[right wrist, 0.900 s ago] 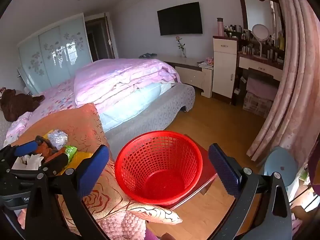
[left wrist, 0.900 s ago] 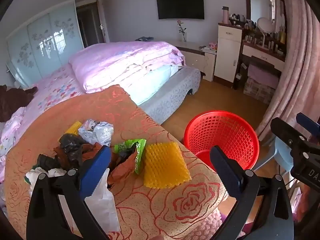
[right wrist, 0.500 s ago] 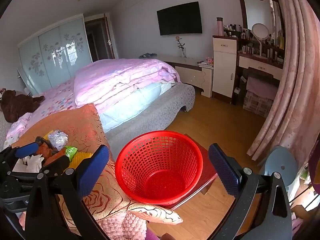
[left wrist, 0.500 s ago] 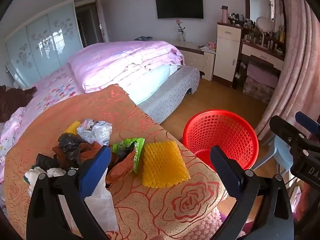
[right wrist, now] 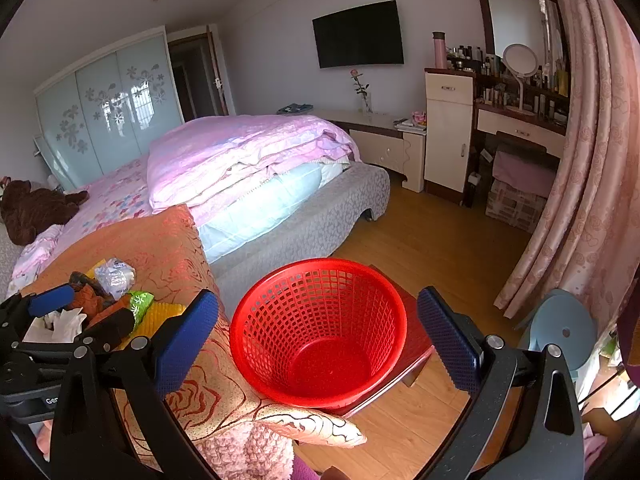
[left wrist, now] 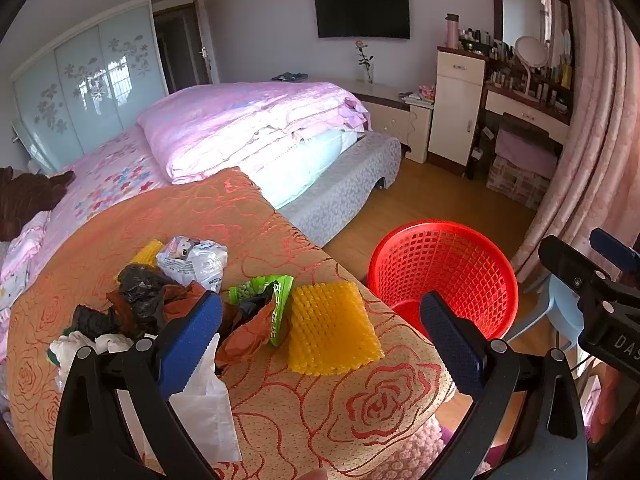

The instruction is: Collect trash

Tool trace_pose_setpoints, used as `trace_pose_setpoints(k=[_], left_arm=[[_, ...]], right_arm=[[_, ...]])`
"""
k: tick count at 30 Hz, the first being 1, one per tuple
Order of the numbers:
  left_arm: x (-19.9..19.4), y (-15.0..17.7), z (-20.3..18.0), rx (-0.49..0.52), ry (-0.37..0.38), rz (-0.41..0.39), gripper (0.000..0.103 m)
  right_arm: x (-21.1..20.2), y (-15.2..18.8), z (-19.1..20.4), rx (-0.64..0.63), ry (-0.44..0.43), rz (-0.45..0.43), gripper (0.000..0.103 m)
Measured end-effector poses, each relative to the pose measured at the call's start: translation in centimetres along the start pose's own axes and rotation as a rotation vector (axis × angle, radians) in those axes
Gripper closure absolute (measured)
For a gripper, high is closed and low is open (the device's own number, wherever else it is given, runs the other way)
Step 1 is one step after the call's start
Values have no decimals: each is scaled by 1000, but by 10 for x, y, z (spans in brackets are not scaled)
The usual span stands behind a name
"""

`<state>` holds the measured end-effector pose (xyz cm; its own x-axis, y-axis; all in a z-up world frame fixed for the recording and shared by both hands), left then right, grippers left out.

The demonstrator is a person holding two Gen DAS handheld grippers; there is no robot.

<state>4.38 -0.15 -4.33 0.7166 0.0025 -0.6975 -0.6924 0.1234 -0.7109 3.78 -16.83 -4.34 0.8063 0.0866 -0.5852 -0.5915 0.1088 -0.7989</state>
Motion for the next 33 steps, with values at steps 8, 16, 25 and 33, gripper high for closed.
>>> trace_pose_setpoints(k=[8,16,25,33], left_arm=[[-2,-1,3,-5,1,-3,8],[-1,0,4,-6,2,-3,8],[-2,0,5,-7,2,-2,8],[-2,0,6,-7,-1,-1,8]], right_arm=[[1,0,0,1,1,3,6],[0,-2,1,2,0,6,6],[5,5,-2,4,-1,10,6],[8,9,-1,5,0,12,6]])
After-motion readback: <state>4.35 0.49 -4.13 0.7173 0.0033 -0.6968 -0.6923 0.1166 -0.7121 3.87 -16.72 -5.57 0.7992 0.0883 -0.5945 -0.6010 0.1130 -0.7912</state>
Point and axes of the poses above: each gripper's, at about its wrist camera, not at the fingertips, and x roughly the way its jaws point, z to its left, y to its underside, the point moved 6 cm from there along x, roughly the way its jaws point, and after that the axes turned 1 degree about z, right-handed, at the moved point
